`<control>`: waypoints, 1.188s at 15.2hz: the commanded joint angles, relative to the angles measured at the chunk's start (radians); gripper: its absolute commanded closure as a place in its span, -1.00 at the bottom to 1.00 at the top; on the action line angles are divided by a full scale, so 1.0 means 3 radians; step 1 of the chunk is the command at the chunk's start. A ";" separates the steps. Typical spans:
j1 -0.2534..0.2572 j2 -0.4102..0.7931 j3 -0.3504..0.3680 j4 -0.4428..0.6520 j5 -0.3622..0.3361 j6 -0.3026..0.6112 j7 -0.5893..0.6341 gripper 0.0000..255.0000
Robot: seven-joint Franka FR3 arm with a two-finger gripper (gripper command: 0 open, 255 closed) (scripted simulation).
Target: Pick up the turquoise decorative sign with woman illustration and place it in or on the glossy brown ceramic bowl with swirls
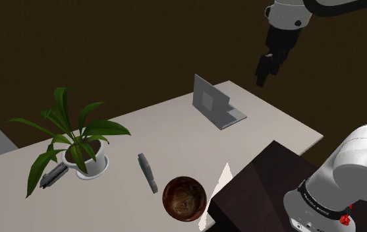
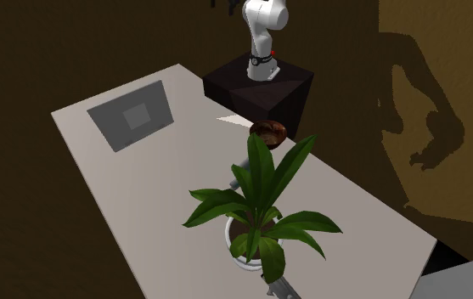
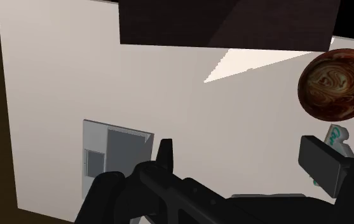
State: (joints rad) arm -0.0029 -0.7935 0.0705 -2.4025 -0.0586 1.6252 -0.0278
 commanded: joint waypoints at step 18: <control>0.0139 0.1569 0.0771 -0.0011 0.0351 0.1405 0.1079 -1.00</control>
State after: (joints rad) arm 0.0373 -0.3584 0.2880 -2.4165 0.0462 2.0241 0.2741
